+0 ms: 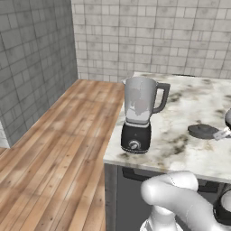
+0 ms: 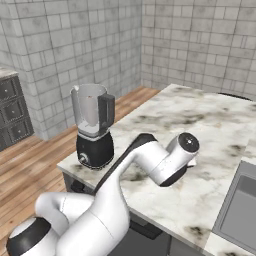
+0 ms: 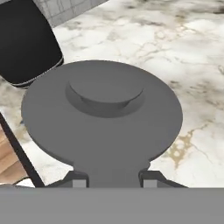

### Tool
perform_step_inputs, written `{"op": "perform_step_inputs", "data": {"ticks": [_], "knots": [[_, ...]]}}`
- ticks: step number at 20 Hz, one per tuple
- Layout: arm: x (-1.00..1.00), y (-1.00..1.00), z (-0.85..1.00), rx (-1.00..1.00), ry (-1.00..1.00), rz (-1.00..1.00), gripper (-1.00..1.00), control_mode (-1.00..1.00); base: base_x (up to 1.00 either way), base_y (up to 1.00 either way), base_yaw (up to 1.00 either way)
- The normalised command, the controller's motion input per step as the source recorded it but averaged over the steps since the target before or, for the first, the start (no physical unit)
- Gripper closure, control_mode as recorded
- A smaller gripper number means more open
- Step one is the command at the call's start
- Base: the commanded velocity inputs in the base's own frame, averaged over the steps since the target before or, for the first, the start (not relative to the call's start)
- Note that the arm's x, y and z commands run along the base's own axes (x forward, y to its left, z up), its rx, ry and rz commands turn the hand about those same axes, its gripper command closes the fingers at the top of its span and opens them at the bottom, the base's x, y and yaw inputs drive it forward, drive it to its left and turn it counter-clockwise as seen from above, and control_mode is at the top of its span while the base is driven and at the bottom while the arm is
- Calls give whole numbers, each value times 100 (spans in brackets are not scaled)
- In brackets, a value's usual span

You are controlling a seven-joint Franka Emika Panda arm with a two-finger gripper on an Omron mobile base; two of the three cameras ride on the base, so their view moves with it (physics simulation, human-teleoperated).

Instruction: Grab the onions from the fridge, place them in the blender, close the lid, and turn on the blender to create a marinade.

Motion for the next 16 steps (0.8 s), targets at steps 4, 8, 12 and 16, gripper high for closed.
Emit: {"op": "perform_step_inputs", "data": {"ticks": [4,8,12,16], "knots": [[0,27,56,-13,-33,-19,100,-100,0,0,0],[2,1,56,-23,-13,-1,100,-100,0,0,0],[1,0,67,-23,0,0,100,-100,0,0,0],[0,0,84,-14,2,0,100,-100,0,0,0]]}}
